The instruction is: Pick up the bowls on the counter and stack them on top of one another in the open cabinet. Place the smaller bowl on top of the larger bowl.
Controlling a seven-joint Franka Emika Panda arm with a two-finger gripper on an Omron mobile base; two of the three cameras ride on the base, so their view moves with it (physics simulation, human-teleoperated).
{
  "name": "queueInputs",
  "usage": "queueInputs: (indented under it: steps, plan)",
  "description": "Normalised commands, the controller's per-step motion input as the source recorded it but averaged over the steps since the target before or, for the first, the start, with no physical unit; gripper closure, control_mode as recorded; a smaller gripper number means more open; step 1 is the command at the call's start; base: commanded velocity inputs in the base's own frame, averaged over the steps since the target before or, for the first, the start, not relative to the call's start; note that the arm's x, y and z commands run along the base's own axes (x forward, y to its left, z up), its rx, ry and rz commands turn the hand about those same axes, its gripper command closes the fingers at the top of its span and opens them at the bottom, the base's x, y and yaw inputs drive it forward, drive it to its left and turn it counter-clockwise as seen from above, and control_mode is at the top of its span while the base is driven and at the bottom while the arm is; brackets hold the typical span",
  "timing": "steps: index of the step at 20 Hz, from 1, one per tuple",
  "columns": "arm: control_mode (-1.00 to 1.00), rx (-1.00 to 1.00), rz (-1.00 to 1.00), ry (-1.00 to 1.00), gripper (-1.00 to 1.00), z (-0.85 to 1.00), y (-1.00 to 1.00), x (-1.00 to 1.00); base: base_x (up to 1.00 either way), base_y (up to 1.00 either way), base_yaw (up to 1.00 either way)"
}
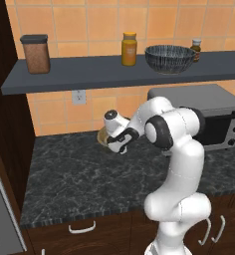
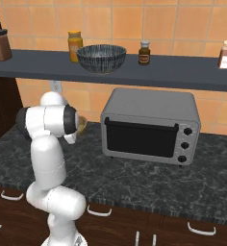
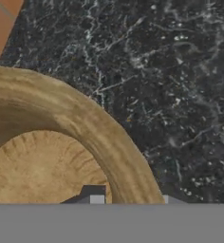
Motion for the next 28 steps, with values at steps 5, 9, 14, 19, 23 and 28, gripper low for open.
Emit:
queueInputs:
  steps: [5, 9, 14, 19, 23, 28]
  plan:
    - [-1.0, 0.0, -0.14, 0.0, 1.0, 0.0, 0.27, -0.91, 0.0, 0.0, 0.0]
    - [-1.0, 0.0, -0.19, 0.0, 1.0, 0.02, 0.12, -1.0, 0.0, 0.0, 0.0]
    - [-1.0, 0.0, -0.17, -0.03, 1.0, 0.38, 0.07, -1.0, 0.0, 0.0, 0.0]
    - [-1.0, 0.0, -0.1, 0.0, 1.0, 0.78, 0.01, -0.99, 0.0, 0.0, 0.0]
    - [-1.0, 0.0, -0.01, -0.01, 1.0, 0.77, 0.0, -1.0, 0.0, 0.0, 0.0]
    - [-1.0, 0.0, 0.0, -0.05, 1.0, 0.8, -0.01, -0.94, 0.0, 0.0, 0.0]
